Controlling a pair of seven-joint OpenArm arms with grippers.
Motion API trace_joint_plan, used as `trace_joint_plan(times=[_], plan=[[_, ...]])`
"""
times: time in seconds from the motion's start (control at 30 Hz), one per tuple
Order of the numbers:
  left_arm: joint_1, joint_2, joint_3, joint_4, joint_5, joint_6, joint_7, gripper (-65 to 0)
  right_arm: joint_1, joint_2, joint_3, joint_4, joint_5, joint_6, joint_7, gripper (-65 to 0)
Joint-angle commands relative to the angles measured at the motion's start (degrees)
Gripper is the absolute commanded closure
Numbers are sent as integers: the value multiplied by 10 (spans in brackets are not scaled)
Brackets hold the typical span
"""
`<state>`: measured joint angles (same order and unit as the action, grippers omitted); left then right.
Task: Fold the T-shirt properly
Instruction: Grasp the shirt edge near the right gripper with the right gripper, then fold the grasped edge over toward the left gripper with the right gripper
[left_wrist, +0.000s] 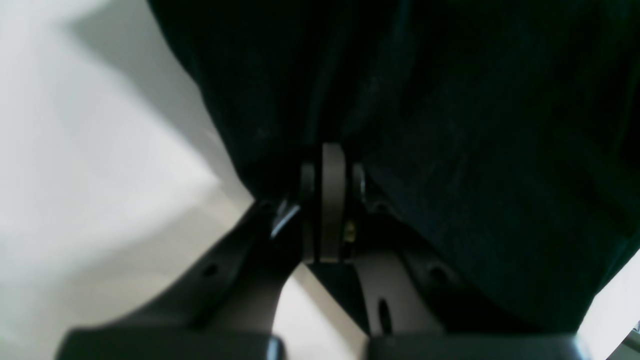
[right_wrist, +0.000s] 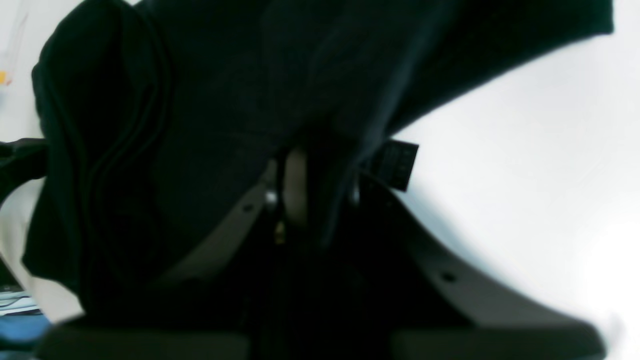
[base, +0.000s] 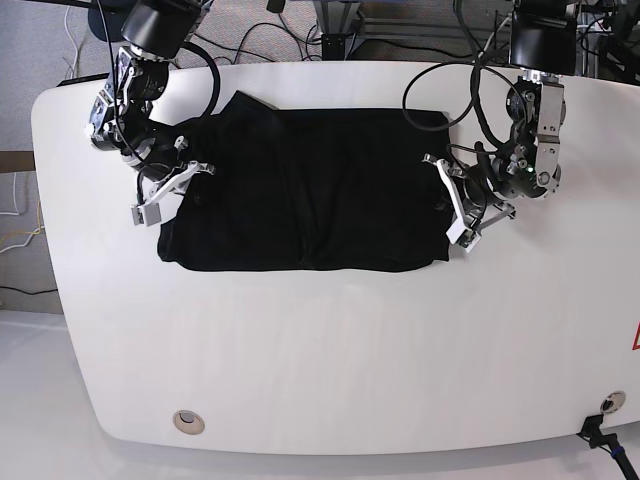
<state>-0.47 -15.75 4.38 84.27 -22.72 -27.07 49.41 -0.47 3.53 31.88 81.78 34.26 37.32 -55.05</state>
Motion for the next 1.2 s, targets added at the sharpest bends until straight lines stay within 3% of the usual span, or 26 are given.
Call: trace_joint_plan(times=[0.0,0.13,0.3,0.47,0.6,0.8,0.97,1.17], plan=[[2,-5,1,1,18,1,28,0,8,6,1,54,14,3,6,0],[1,-4,1,1,19,1,28,0,6,-3,2,181,16,3,-62,0],[1,-2,1,1,19,1,28,0,11,-61,-4,296,17,3,-135,0],[-6,-1,2,0,19,2,29,0,10,-93,-108,303,15,3,-134,0],[-7,-1,3,0,19,2,29,0,8,-124,-149,303,15,3,-134,0],[-7,0,6,0,19,2,29,0,26,-125,-200,270,17,3,-132,0],[-7,0,23,0,19,2,28,0,44,-125,-261,189,17,3,-73,0],[-16,7,23,0,19,2,28,0,71,-125,-310,143,17,3,-68,0]])
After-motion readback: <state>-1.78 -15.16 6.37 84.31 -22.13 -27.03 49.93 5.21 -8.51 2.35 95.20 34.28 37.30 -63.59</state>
